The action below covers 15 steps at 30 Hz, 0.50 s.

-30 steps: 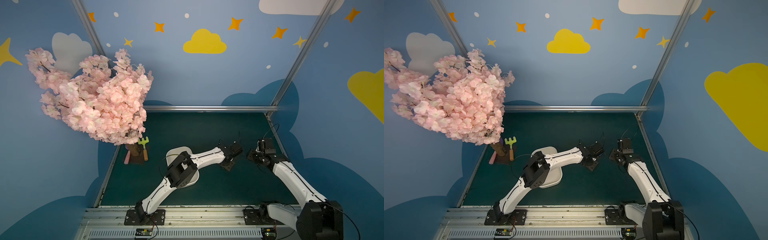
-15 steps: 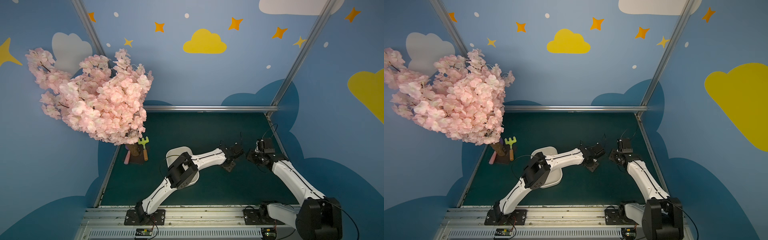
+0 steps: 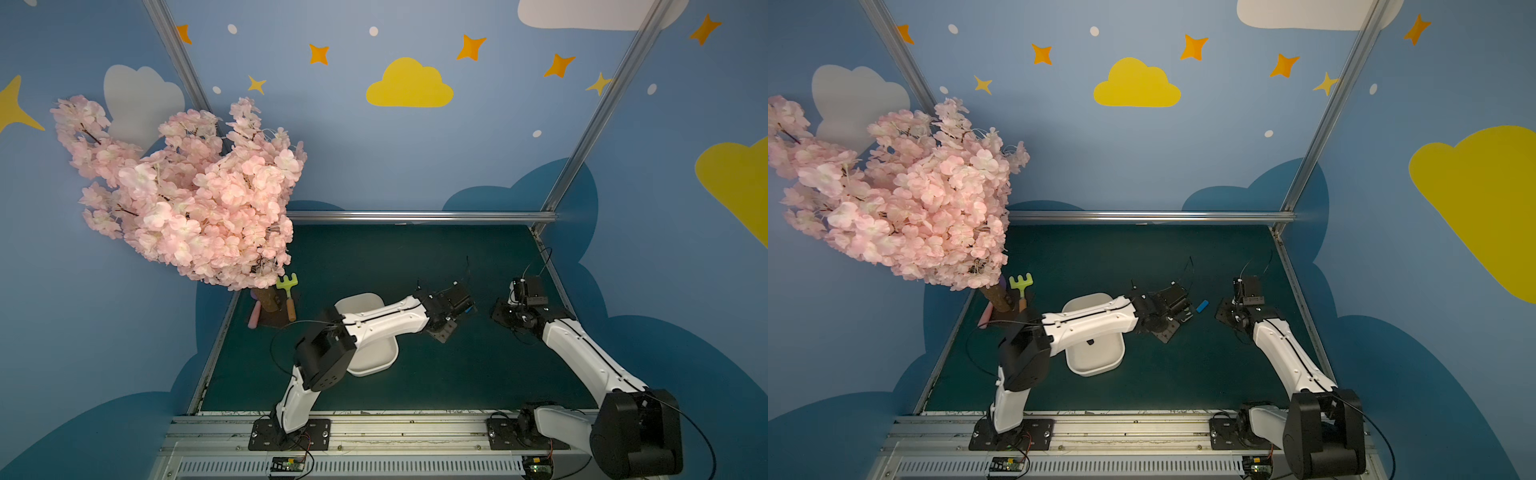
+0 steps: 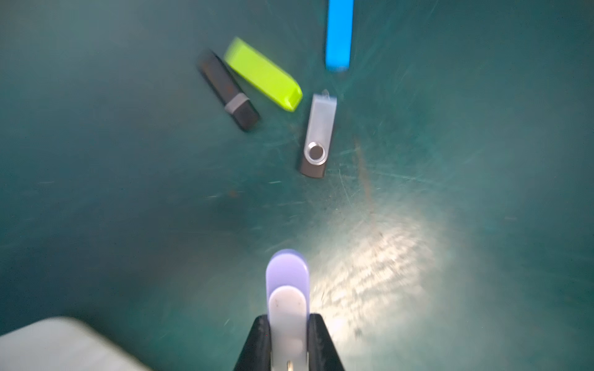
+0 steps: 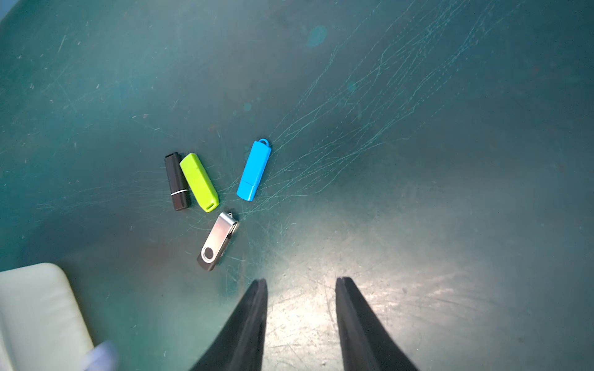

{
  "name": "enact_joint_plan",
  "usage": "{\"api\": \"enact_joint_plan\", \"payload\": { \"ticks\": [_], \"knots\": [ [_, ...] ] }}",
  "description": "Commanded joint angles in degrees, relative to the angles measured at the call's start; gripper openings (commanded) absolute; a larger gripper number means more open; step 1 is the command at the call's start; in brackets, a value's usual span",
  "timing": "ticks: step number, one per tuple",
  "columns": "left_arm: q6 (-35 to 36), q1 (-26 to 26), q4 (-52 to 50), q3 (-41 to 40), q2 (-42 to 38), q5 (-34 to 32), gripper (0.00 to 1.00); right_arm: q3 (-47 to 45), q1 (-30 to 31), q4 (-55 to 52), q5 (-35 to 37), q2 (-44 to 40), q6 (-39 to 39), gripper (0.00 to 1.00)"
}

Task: Put the usb flash drive into the storage box
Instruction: Pick up the USB flash from the center of the board, then place the USB flash in the storage box.

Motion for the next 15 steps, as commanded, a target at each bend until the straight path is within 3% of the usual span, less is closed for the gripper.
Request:
{"api": "enact_joint_plan", "payload": {
  "ticks": [1,9,15],
  "knots": [
    [-2.68,1.87,0.62,-5.51,-8.71,-3.71,0.16,0.90,-0.16,1.07,-1.55,0.62,-0.54,0.40],
    [-9.18,13.53,1.49,-23.18,-21.82,-5.49,0.19,0.65,-0.11,1.62,-2.07,0.90,-0.57,0.40],
    [-11.00,21.05,4.48,-29.73,-24.10,-2.18,0.20,1.12,-0.11,1.41,-2.26,2.56,-0.65,0.40]
  ]
}}
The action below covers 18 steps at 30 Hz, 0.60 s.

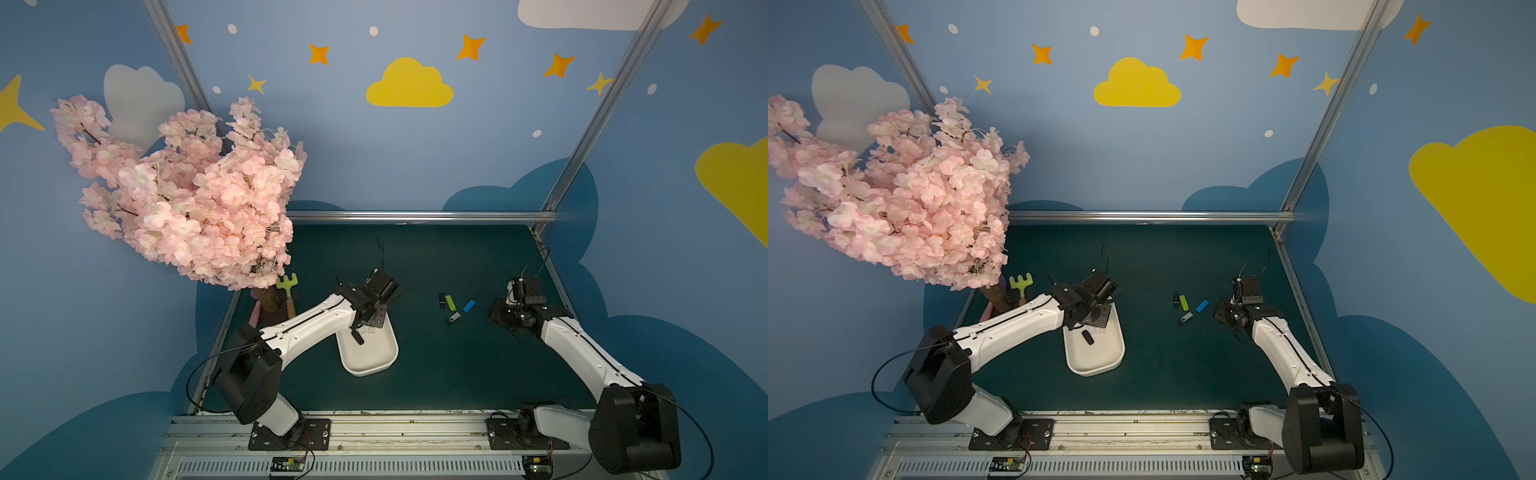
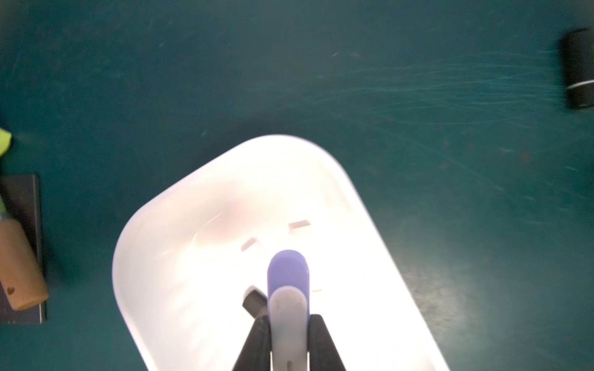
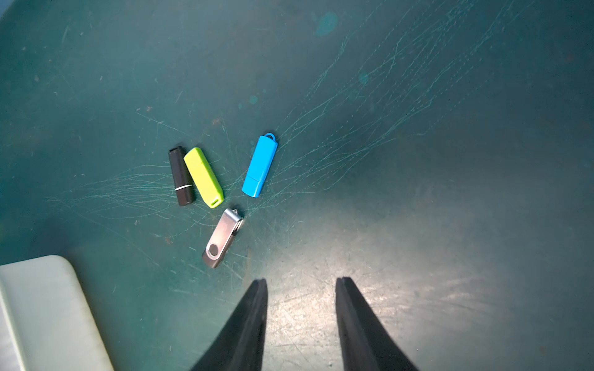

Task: Put the usb flash drive into the storage box
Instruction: Place the USB flash in the storage box.

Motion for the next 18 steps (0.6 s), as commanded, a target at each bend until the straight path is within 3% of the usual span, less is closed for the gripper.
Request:
{"api": "enact_joint_plan", "payload": {
  "ticks": [1,18],
  "knots": [
    [-2.08,2.28,2.93,-1.37,-1.13,2.16,0.20,1.20,-0.14,0.71,-0.55,0.88,-0.64,0.40],
    [-3.86,4.43,5.01,2.76,13.37,4.10,0.21,1.55,0.01,1.32,-2.12,3.95,-1.04,0.43]
  ]
}}
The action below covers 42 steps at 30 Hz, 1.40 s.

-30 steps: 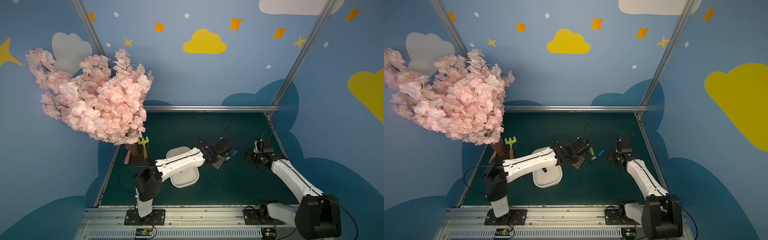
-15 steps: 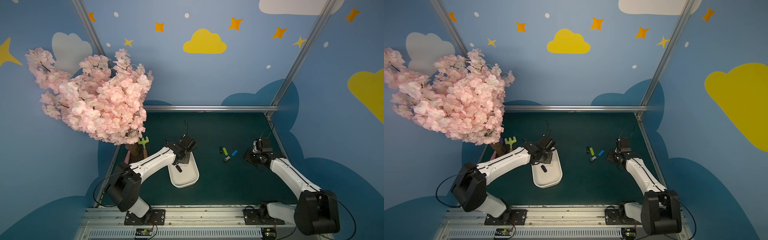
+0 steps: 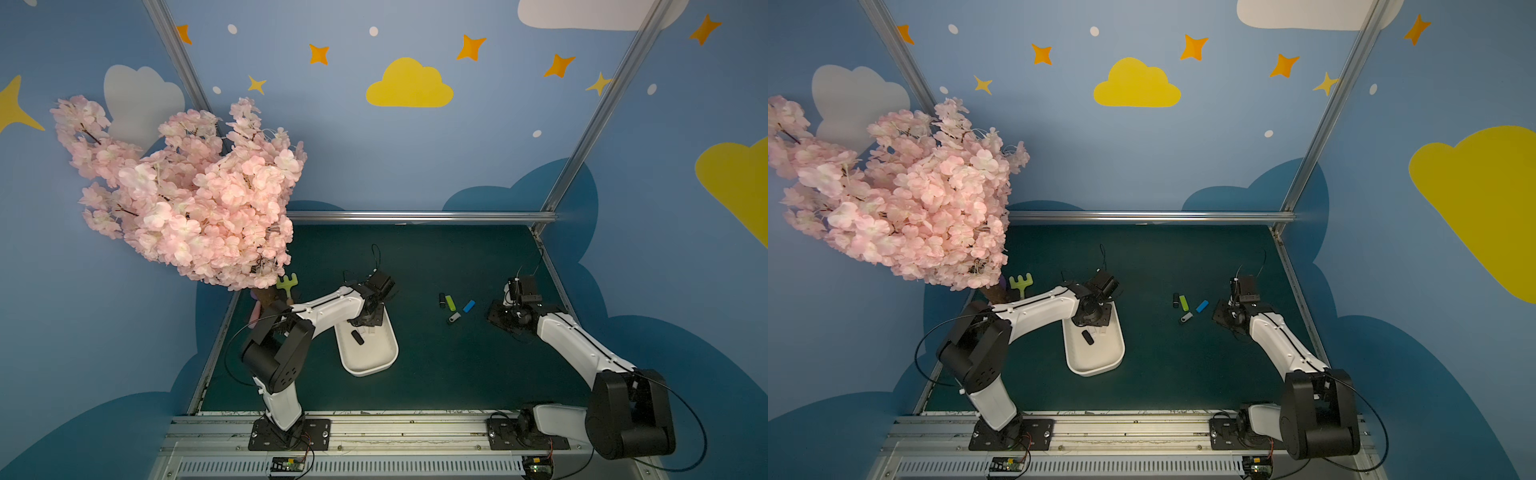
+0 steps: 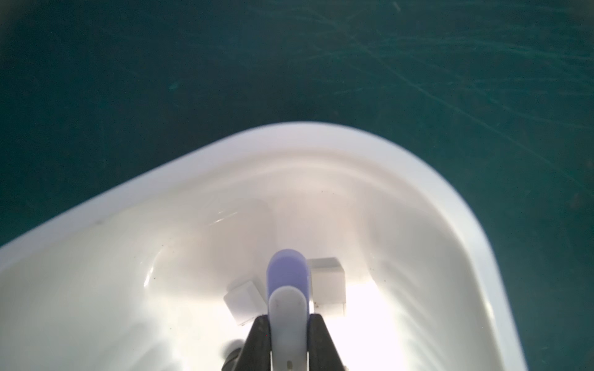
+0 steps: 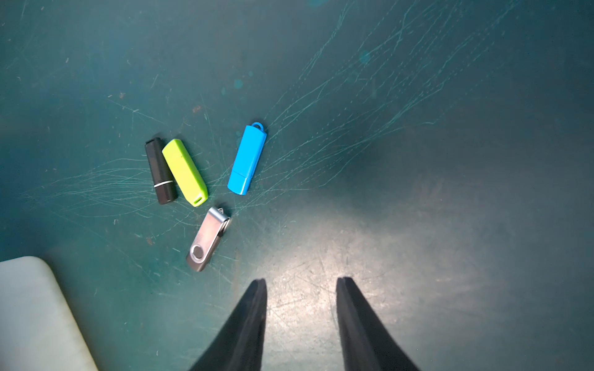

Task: Put the usb flash drive into the storage box
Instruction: Place the USB flash in the storage box, then pick up the USB flash from the center of the board.

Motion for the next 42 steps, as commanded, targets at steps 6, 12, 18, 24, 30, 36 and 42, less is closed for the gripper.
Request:
{"api": "enact_joint_plan", "payload": {
  "ticks": [6,12,18,24,30,36,42],
  "knots": [
    [-0.33,0.91,0.22,2.82,3.11,0.57,0.36,2.11,0.10,0.27,-2.01,1.60,-1.02,0.45],
    [-0.12,0.73,-3.27,4.69,-1.49,1.43,0.44,2.79,1.20,1.07,-4.55,3.46,-3.25,0.44],
    [1.69,0.33,-7.38,3.23,-15.31,8.54,0.52,6.45,4.25,-1.36,-3.80,9.40,-4.08,0.44],
    [1.99,0.45,-8.98,-4.03,-28.00,15.90,0.53,13.62,5.77,-5.78,-2.51,16.99,-3.32,0.44],
    [1.15,0.31,-9.97,-8.99,-38.95,18.10,0.57,21.51,6.40,-11.41,0.36,25.49,-2.52,0.44],
    [2.68,0.48,-13.13,-10.48,-44.81,16.14,0.59,26.06,6.83,-14.27,1.60,30.04,-2.08,0.43],
    [3.15,0.22,-14.82,-11.54,-48.06,13.97,0.61,28.65,6.83,-15.43,1.59,33.21,-1.57,0.44]
  ]
}}
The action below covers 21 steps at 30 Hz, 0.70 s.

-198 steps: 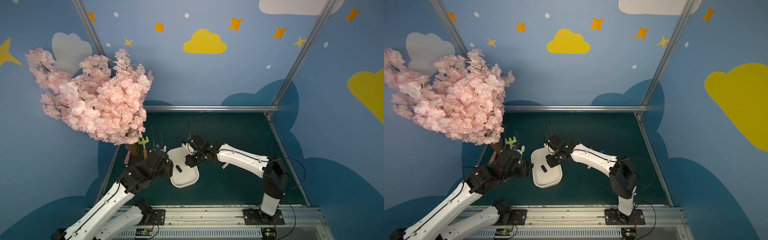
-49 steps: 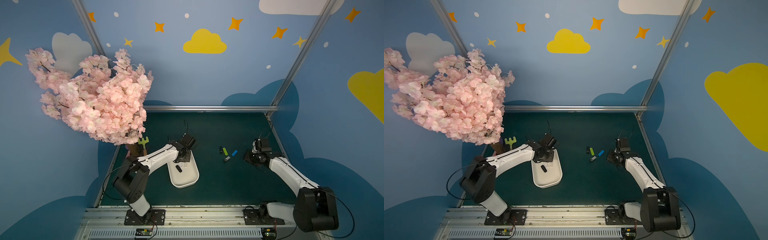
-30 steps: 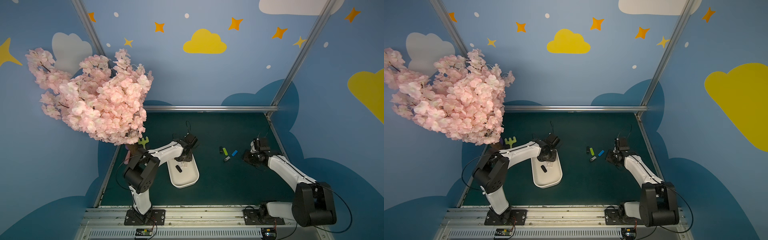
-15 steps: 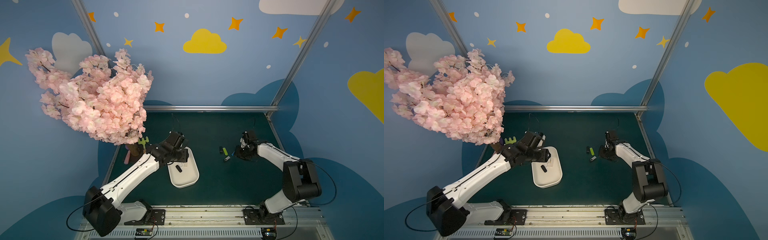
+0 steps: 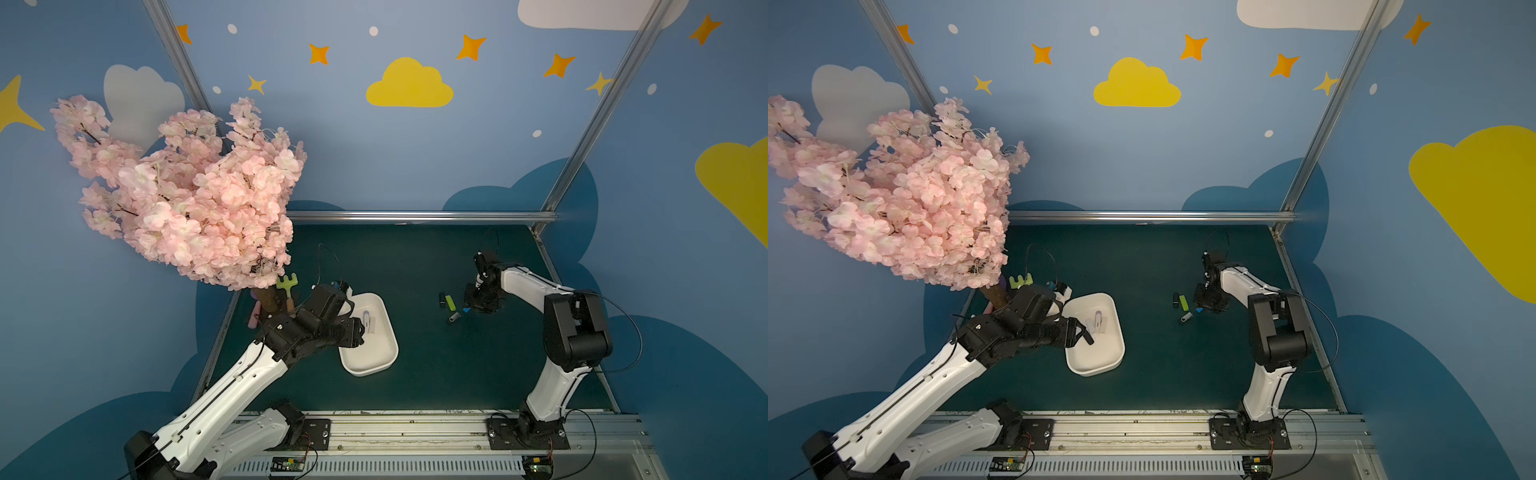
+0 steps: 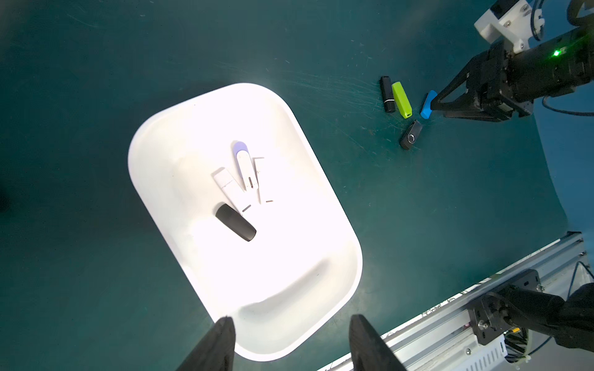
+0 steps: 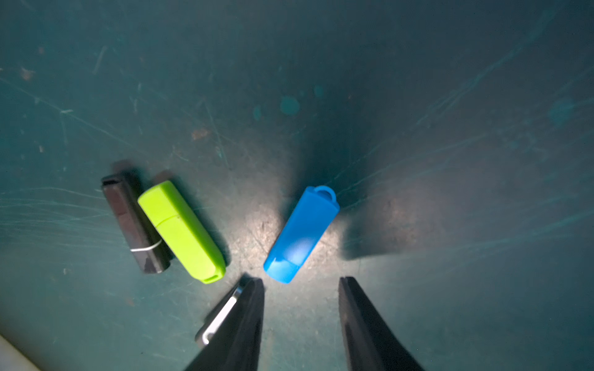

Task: Put the usb flash drive into the storage box
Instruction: Pick up the USB flash from the center of the board.

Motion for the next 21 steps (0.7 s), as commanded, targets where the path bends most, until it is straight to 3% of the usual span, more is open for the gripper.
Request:
{"api": "enact_joint_plan", "payload": {
  "ticks": [1,21],
  "knots": [
    [0.93,-0.15,-1.79,-0.83,-1.90,-0.51,0.61,2.02,0.41,-2.88,0.72,1.93,0.68,0.44],
    [0.29,-2.24,-2.18,-1.46,-4.61,-3.29,0.62,9.16,0.51,-6.90,-1.07,10.46,1.30,0.37]
  ]
}}
